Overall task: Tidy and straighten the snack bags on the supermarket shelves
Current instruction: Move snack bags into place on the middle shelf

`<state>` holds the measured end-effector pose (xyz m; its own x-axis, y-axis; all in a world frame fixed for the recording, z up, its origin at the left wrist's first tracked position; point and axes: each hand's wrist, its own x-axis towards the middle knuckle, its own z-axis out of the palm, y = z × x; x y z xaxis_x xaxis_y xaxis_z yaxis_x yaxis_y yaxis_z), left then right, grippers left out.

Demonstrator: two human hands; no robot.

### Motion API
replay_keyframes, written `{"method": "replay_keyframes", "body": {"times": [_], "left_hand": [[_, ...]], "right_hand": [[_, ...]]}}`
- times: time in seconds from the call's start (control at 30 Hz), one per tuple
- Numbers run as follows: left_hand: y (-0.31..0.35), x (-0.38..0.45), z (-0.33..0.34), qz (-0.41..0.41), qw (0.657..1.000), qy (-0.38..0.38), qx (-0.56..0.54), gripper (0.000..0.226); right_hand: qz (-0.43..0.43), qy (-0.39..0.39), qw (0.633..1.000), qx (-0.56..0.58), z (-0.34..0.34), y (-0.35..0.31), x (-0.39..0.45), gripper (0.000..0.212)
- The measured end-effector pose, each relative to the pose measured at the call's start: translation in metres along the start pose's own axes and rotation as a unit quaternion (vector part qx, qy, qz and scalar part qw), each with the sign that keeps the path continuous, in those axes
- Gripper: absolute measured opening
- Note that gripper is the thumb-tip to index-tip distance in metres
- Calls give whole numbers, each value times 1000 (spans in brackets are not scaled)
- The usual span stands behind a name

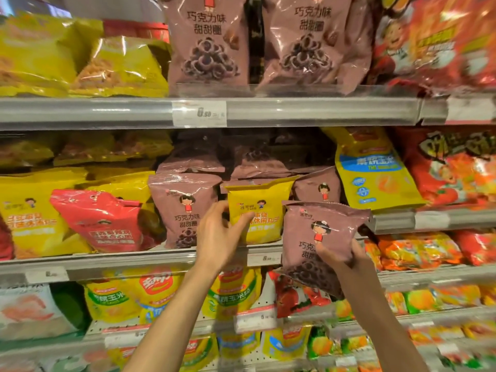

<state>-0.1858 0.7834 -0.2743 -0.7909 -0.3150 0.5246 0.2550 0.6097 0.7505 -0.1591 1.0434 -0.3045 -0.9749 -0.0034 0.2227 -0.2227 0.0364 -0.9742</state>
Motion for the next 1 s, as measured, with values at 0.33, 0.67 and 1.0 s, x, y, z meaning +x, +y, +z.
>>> {"method": "replay_keyframes", "body": {"times": [0.33,0.67,1.0], "left_hand": [[3,-9,-54,-23,992,39,-121,33],[-18,-23,-95,-64,988,60,-130,19],[-33,-27,-98,-77,988,33,-128,17]], "right_hand": [[2,-18,1000,16,7,0,25,47],[-16,-67,997,-30,60,-16,70,77],[-8,-57,988,-142,89,-3,71,77]]}}
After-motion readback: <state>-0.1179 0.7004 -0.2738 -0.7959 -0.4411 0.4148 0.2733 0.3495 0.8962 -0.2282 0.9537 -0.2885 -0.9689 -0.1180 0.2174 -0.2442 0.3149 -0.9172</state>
